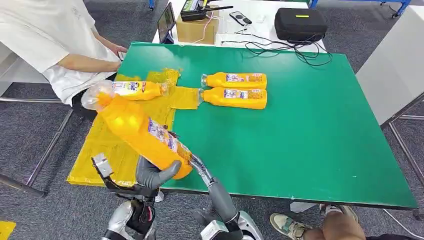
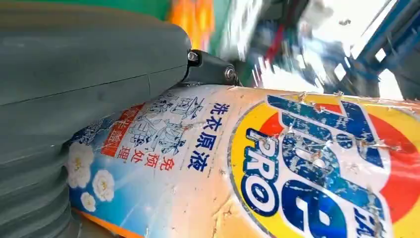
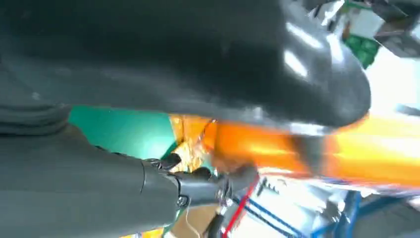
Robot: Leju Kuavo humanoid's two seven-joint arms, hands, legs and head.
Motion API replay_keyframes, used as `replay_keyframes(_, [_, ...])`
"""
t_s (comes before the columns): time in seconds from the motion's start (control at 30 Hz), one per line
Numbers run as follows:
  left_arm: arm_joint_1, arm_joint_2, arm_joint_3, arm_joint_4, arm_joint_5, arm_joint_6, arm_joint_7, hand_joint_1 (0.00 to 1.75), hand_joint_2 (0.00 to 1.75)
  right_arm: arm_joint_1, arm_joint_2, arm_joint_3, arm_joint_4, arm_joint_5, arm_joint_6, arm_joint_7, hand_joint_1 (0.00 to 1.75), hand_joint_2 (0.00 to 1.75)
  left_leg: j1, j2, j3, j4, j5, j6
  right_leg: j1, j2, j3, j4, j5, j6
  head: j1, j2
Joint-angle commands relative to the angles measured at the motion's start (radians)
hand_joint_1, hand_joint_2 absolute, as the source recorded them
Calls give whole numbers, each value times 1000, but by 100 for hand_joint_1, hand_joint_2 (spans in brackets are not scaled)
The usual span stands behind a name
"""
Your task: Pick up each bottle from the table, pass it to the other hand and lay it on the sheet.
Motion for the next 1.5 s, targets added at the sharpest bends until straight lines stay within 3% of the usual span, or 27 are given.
replay_keyframes(0.03, [-237, 130, 86, 372, -611, 418, -37, 175, 175, -7, -33, -109, -104, -46, -101, -34, 0, 0, 0, -1, 4, -2, 0, -1, 0, -1, 4, -1, 0, -2, 0, 0])
replay_keyframes(0.17, [-345, 178, 132, 595, -775, 548, -51, 175, 175, -24, -29, -118, -72, -77, -109, -34, 0, 0, 0, 0, 4, -2, 2, -1, 0, -1, 4, -1, 0, -2, 0, 0])
replay_keyframes(0.27, [-430, 212, 108, 789, -954, 626, 21, 175, 175, -20, -38, -106, -54, -101, -105, -34, 0, 0, 2, 1, 9, -2, 0, -3, 3, -1, 10, -2, -1, -5, 0, 0])
replay_keyframes(0.33, [-474, 232, 72, 900, -1066, 653, 95, 175, 175, -20, -44, -99, -49, -120, -96, -34, 0, 0, 1, -1, 4, -1, 2, -1, 1, -2, 5, -1, 0, -2, 1, 0])
replay_keyframes(0.53, [-558, 252, 43, 1026, -1170, 591, 202, 175, 175, -34, -42, -95, -37, -146, -85, -34, 0, 0, 2, 0, 4, 0, 1, -1, 2, -1, 5, 0, 0, -2, 0, 0])
replay_keyframes(0.73, [-689, 304, -122, 1104, -1467, 378, 487, 175, 175, -53, -37, -79, -18, -175, -80, -34, 0, 0, 2, -1, 3, 1, 1, -2, 2, -1, 4, 1, 0, -3, 0, 0])
replay_keyframes(0.87, [-686, 357, -100, 1118, -1457, 290, 361, 175, 175, -33, -62, -69, -23, -195, -101, -34, 0, 0, 1, 2, 8, -1, 2, -2, 2, 3, 9, 0, 1, -3, 0, 0])
replay_keyframes(0.9, [-683, 363, -97, 1118, -1453, 282, 342, 45, 175, -28, -70, -70, -23, -205, -102, -34, 0, 0, 2, 4, 10, -2, 1, -3, 2, 5, 10, -1, 1, -4, 0, 0])
replay_keyframes(0.93, [-679, 366, -103, 1112, -1462, 296, 333, 0, 175, -26, -77, -71, -25, -215, -105, -34, 0, 0, 2, 4, 11, -2, 1, -3, 2, 5, 11, -1, 2, -3, 0, 0])
replay_keyframes(1.13, [-681, 364, -107, 1114, -1467, 289, 320, 0, 175, -26, -81, -72, -25, -225, -103, -34, 0, 0, 3, 4, 12, -2, 2, -4, 4, 3, 11, -1, 2, -5, 0, 0])
replay_keyframes(1.3, [-723, 347, -114, 1113, -1474, 191, 261, 0, 175, -50, -77, -54, -35, -261, -101, -34, 0, 0, 3, 3, 11, -1, 2, -4, 4, 2, 10, 0, 2, -6, 0, 0])
replay_keyframes(1.37, [-736, 325, -22, 1095, -1366, 125, 185, 0, 175, -58, -73, -42, -36, -275, -106, -34, 0, 0, 3, 2, 10, -1, 2, -3, 4, 1, 9, 1, 2, -5, 0, 0])
replay_keyframes(1.5, [-734, 262, 110, 1041, -1206, 137, 91, 0, 175, -55, -67, -42, -33, -288, -101, -34, 0, 0, 4, 2, 12, -2, 1, -4, 5, 1, 12, -1, 1, -7, 0, 0])
